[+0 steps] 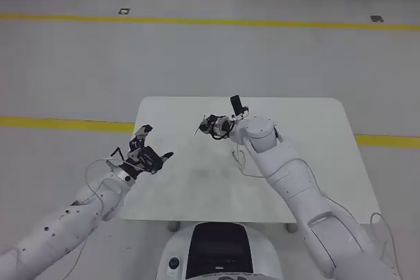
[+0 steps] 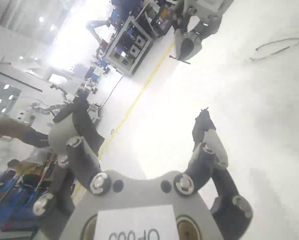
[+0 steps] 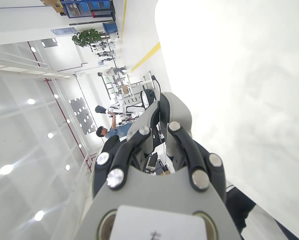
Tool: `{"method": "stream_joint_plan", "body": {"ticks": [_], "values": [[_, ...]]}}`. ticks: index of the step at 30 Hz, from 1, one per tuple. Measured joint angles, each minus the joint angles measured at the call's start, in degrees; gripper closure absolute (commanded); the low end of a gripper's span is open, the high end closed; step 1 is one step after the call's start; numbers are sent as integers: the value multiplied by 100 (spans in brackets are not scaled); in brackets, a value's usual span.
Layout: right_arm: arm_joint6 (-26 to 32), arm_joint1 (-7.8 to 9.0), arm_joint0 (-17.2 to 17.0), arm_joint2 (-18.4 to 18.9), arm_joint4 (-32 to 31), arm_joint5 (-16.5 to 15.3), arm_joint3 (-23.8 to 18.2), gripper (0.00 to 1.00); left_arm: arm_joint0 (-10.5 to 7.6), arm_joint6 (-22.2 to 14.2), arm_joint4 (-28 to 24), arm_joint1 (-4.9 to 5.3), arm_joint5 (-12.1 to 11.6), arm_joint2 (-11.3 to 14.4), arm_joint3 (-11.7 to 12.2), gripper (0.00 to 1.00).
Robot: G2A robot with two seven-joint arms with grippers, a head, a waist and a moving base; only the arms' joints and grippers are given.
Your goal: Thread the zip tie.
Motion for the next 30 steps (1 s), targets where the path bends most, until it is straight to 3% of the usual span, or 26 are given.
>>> {"method": "stream_joint_plan", "body": {"ticks": [2, 4, 10, 14, 18, 23, 30], "values": [[-10, -45, 105, -87, 124, 0, 164, 100, -429, -121, 0, 148, 210, 584, 34, 0], [-32, -54, 140, -101, 160, 0, 202, 100, -562, -139, 0, 172, 270, 830, 46, 0], [-60, -52, 113, -98, 151, -6, 176, 100, -504, -159, 0, 164, 229, 710, 64, 0], [-234, -79, -7, -184, 185, -1, 46, 100, -764, -255, 0, 172, 141, 942, 57, 0], [-369, -150, 32, -329, 330, 0, 82, 100, -1270, -495, 0, 192, 147, 1503, 66, 0], [-649, -237, 106, -508, 475, 0, 168, 100, -2053, -817, 0, 171, 388, 2492, 113, 0], [-667, -237, 104, -511, 459, -6, 165, 100, -2083, -825, 0, 169, 408, 2549, 124, 0]]}}
